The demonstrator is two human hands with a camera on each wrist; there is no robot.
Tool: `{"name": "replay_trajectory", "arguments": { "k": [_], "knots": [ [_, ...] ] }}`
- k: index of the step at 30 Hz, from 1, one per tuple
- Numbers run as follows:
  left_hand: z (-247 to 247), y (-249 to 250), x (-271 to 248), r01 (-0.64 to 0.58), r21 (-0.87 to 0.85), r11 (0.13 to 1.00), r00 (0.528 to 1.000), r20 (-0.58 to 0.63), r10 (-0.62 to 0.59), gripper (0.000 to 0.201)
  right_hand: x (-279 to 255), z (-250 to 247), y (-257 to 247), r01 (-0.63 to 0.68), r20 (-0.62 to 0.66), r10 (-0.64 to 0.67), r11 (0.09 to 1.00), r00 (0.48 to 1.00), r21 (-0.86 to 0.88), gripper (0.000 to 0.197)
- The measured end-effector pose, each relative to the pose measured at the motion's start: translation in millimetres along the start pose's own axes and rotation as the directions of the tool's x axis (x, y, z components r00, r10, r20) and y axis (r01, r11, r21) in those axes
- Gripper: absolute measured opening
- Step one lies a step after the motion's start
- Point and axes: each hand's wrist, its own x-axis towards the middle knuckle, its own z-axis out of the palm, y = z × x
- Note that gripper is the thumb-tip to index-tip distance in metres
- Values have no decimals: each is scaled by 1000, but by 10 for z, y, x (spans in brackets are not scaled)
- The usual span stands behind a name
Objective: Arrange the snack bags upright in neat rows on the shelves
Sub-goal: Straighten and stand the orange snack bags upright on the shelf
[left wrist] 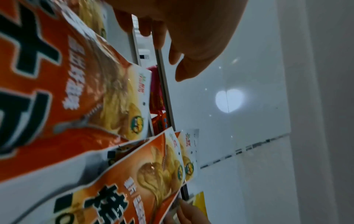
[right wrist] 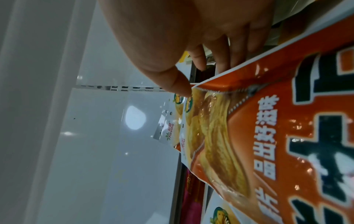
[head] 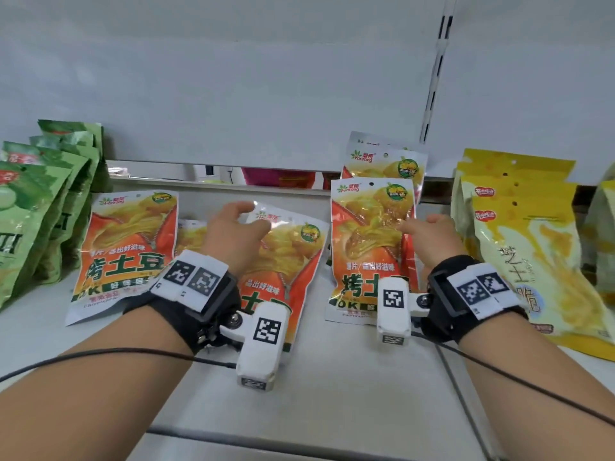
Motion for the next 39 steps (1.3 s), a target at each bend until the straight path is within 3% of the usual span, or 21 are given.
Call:
{"name": "replay_trajectory", "arguments": {
  "k": [2, 4, 7, 10, 14, 17, 21, 25, 31, 34, 39],
  "knots": [
    [148, 30, 6, -11, -73, 997, 998, 68, 16, 24, 10, -30, 24, 15, 4, -15, 1000, 1000, 16, 59],
    [306, 49, 15, -8, -113, 994, 991, 134, 24, 17, 23, -72, 57, 14, 40, -19, 993, 999, 115, 40],
    [505, 122, -6, 18, -150, 988, 977, 215, 15, 30, 29, -159, 40, 20, 134, -53, 971, 990, 239, 7],
    [677, 228, -42, 67, -200, 977, 961, 277, -9, 59, 33, -219, 16, 33, 223, -122, 929, 967, 368, 12],
    [867, 352, -81, 179, -466, 866, 941, 339, -12, 20, -22, -273, 20, 8, 298, -173, 875, 939, 483, 18],
    [938, 392, -61, 154, -514, 844, 964, 266, -14, 23, -40, -318, 89, -27, 360, -172, 874, 917, 485, 16],
    [972, 409, -60, 168, -602, 781, 973, 230, -31, 20, -101, -302, 191, -38, 475, -123, 948, 871, 315, 13],
    [982, 366, -86, 162, -622, 766, 975, 220, -27, 18, -114, -265, 212, -6, 421, -123, 956, 899, 292, 17],
    [1033, 199, -228, 274, -482, 832, 916, 394, -73, 19, -78, -283, 194, -3, 311, -133, 917, 941, 399, 15],
    [1065, 128, -236, 231, -461, 857, 939, 337, -72, 26, -92, -276, 201, -18, 308, -120, 911, 944, 412, 10],
    [1048, 77, -183, 225, -519, 824, 963, 247, -108, 26, -127, -234, 257, -36, 366, -92, 944, 926, 328, 13]
  ]
}}
